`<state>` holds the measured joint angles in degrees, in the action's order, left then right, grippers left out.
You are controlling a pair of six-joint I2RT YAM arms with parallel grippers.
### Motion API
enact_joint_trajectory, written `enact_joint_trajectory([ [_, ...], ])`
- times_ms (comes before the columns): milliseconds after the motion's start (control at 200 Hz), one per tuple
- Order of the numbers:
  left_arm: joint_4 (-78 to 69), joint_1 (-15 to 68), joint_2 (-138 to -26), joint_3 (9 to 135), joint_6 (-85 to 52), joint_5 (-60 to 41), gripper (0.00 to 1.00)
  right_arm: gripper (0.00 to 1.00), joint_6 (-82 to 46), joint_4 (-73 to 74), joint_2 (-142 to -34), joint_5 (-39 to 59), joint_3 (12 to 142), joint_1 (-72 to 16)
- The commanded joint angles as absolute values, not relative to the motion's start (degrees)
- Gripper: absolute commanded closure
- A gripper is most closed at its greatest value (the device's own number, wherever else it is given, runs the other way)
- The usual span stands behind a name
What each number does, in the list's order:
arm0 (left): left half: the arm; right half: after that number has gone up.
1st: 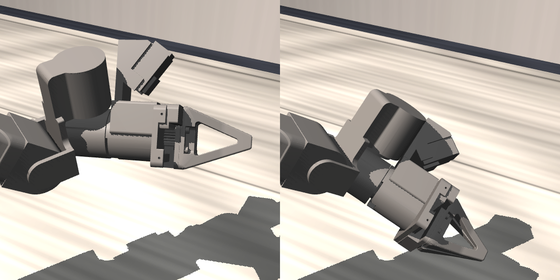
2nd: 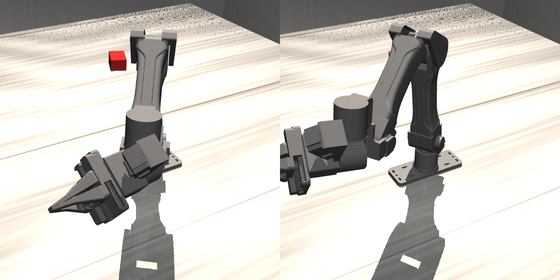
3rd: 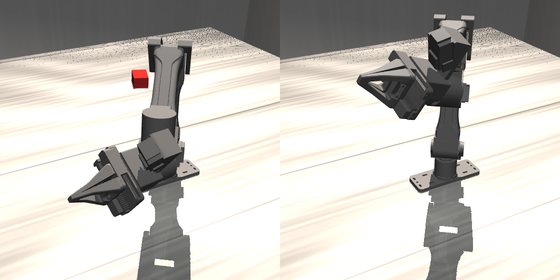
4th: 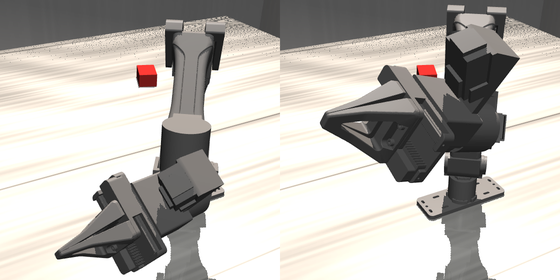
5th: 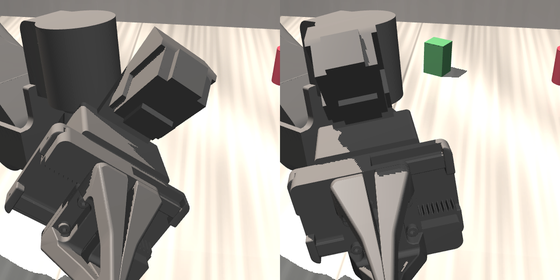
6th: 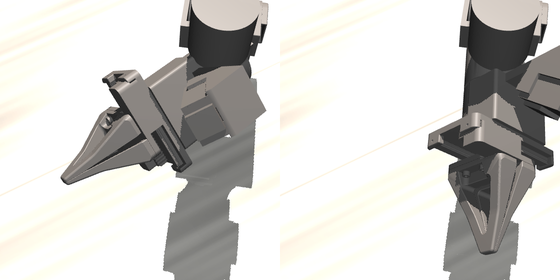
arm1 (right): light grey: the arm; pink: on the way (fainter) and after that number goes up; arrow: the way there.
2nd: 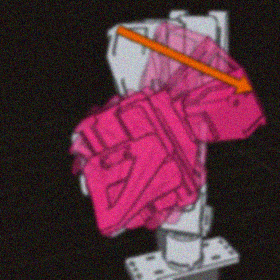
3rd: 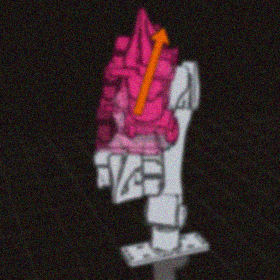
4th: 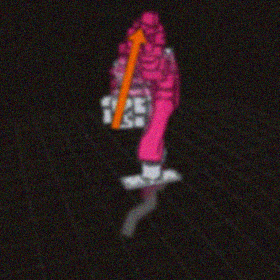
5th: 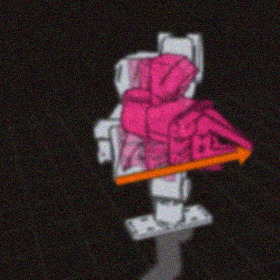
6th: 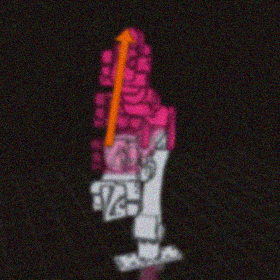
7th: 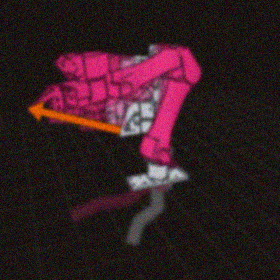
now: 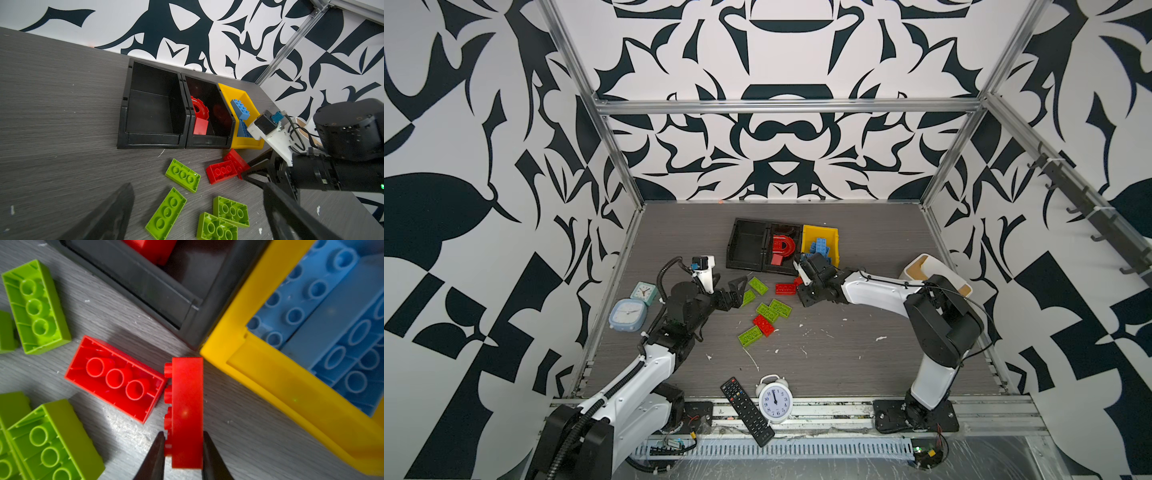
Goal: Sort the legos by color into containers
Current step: 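Grasp the red brick with the right gripper and lift it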
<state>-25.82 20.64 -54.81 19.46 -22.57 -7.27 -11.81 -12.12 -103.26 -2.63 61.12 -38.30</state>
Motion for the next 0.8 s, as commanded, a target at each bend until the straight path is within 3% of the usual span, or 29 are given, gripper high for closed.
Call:
enact_joint_trajectory([
  [0, -25.85, 20.68, -54.32, 19.51, -22.56, -6.72, 0.0, 0.72, -11.69, -11.78, -102.94, -2.74, 62.05, -38.52],
  [385, -25.8, 20.73, -54.4, 19.51, -22.57, -6.68, 0.0, 0.78, -12.78, -10.27, -99.31, -1.31, 58.4, -38.66],
  [795, -26.0, 20.73, -54.68, 19.53, -22.74, -6.72, 0.0, 0.81, -15.4, -12.61, -87.06, -3.43, 49.33, -41.29],
])
